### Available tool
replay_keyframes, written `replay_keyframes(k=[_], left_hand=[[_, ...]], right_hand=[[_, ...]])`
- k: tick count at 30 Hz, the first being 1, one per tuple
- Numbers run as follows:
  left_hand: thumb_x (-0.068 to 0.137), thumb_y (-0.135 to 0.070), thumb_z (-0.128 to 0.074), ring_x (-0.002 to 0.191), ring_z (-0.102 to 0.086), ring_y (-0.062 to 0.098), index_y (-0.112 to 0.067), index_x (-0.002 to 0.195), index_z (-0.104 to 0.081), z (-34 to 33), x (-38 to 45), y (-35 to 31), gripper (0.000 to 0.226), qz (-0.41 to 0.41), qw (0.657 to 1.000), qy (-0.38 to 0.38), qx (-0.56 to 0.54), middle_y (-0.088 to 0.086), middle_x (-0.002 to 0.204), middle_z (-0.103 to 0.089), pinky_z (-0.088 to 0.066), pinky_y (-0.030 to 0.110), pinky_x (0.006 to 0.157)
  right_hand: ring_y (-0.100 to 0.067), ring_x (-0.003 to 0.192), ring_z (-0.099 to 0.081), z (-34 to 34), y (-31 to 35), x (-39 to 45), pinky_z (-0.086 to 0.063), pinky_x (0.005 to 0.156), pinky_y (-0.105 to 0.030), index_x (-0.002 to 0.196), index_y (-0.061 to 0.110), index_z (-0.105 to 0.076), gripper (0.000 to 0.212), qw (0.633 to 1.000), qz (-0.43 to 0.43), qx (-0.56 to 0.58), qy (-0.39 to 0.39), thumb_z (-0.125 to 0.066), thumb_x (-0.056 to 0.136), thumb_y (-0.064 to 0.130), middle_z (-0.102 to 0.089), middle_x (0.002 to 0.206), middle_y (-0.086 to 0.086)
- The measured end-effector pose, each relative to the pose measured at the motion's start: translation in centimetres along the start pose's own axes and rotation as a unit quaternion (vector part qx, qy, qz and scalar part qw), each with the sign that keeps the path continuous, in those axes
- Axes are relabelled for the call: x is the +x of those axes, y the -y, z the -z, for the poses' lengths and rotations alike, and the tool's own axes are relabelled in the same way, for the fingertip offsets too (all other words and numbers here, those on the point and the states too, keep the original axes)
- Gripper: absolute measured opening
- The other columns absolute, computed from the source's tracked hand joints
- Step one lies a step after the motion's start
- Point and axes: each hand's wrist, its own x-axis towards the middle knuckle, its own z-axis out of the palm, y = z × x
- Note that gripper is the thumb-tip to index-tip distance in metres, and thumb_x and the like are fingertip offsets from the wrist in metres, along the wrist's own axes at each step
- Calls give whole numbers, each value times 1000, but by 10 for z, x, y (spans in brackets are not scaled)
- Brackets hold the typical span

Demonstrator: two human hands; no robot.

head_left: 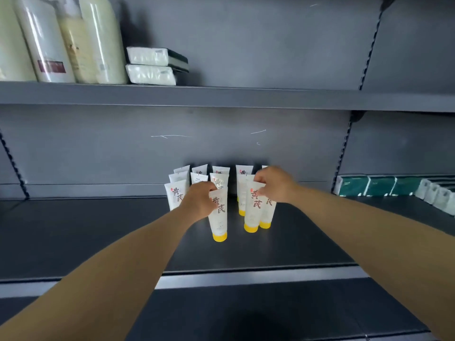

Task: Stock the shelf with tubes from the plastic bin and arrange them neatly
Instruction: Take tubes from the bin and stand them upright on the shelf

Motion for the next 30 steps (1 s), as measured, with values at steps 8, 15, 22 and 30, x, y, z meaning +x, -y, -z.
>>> replay_keyframes(k=[8, 15, 22, 30], left_hand=[[84, -6, -62, 125, -47, 25, -11, 136, -46, -36, 60, 10, 54, 39, 999, 23, 23, 7, 137, -49, -41, 30, 99], [86, -4, -57, 129, -44, 25, -13, 140, -41, -48, 83, 18, 57, 61, 998, 8, 28, 7, 143, -44, -41, 28, 96], [86, -4, -58, 127, -46, 25, -14, 138, -44, -54, 89, 18, 55, 53, 998, 1, 44, 7, 140, -47, -40, 27, 95], [83, -6, -60, 118, -53, 23, -17, 134, -47, -46, 87, 14, 54, 40, 996, 22, 71, 5, 132, -53, -41, 24, 83]], right_hand=[[-20, 81, -57, -37, -11, 56, -38, 58, -22, 97, 5, -66, 12, 1000, -19, -12, 10, -63, 86, 6, -62, 93, -7], [-24, 92, -63, -52, -14, 74, -43, 67, -26, 105, 6, -64, 19, 999, -25, -21, 17, -64, 85, 6, -66, 104, -10], [-24, 90, -61, -48, -17, 80, -42, 68, -26, 105, 2, -66, 23, 999, -33, -15, 36, -68, 83, 6, -65, 101, -10], [-25, 98, -61, -39, -13, 77, -47, 74, -29, 109, 5, -64, 28, 998, -19, -32, 45, -69, 81, 6, -64, 108, -10]])
